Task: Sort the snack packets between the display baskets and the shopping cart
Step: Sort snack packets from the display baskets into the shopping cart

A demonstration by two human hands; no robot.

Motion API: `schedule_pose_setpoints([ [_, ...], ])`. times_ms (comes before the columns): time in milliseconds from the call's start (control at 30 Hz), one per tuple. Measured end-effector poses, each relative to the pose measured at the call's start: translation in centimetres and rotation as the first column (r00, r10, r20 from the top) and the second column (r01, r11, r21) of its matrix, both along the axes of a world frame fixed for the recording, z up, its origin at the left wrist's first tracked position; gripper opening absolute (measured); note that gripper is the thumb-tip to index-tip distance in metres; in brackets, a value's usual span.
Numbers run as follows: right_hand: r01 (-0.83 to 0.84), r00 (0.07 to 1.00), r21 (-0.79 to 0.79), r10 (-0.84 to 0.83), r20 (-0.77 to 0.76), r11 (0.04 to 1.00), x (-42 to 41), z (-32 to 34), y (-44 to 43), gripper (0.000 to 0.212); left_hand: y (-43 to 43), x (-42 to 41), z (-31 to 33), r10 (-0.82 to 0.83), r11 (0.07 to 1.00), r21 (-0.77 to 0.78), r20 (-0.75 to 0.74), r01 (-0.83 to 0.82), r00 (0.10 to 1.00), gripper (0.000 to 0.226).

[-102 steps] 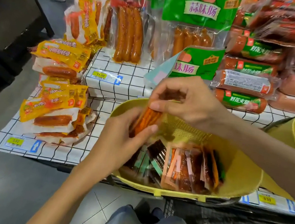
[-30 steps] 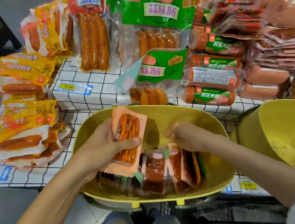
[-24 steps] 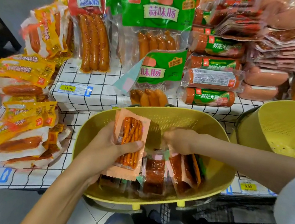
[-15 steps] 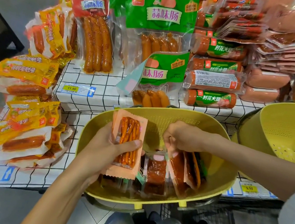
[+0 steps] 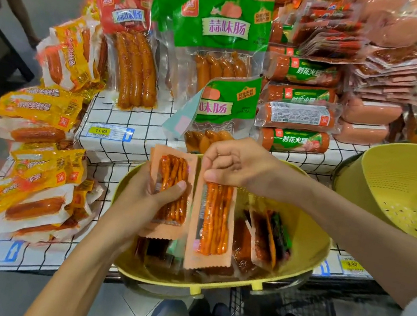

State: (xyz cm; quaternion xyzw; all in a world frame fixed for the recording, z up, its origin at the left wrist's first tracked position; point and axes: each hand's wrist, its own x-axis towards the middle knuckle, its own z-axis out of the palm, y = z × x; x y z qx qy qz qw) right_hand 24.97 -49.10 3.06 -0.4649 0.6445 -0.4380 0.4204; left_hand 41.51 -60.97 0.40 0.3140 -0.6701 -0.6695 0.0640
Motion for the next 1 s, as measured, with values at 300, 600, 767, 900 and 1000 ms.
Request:
schedule_pose_setpoints([
  [300,0.317,0.946,0.003,-0.316,0.077,0.948,1.5,-1.3,-2.3,0.023,1.5,0.1,0.4,-0.149,0.980,0.121,-0.059,0.155,0.987,0.044],
  [600,0.338,0.941,0.065,-0.338,0.000,0.939,1.1,-2.6,0.3,0.015,0.9,0.8,-0.4,-0.030,0.979,0.199,-0.056,0.041,0.998,0.046],
  [767,0.377,0.926,0.082,-0.375,-0.033,0.923,0.9,-2.1,1.1,0.012,0.8,1.0,-0.5,0.054,0.959,0.282,-0.070,-0.032,0.996,0.044],
  [900,0.431,0.901,0.059,-0.426,-0.083,0.901,-0.3,-1.7,2.4,0.011,0.0,1.6,-0.6,0.217,0.941,0.284,-0.090,-0.184,0.972,0.029],
  [1000,0.367,0.927,0.067,-0.359,-0.109,0.928,-0.4,-2.1,2.7,0.013,-0.6,1.9,-0.4,0.270,0.942,0.239,-0.118,-0.236,0.956,0.021],
])
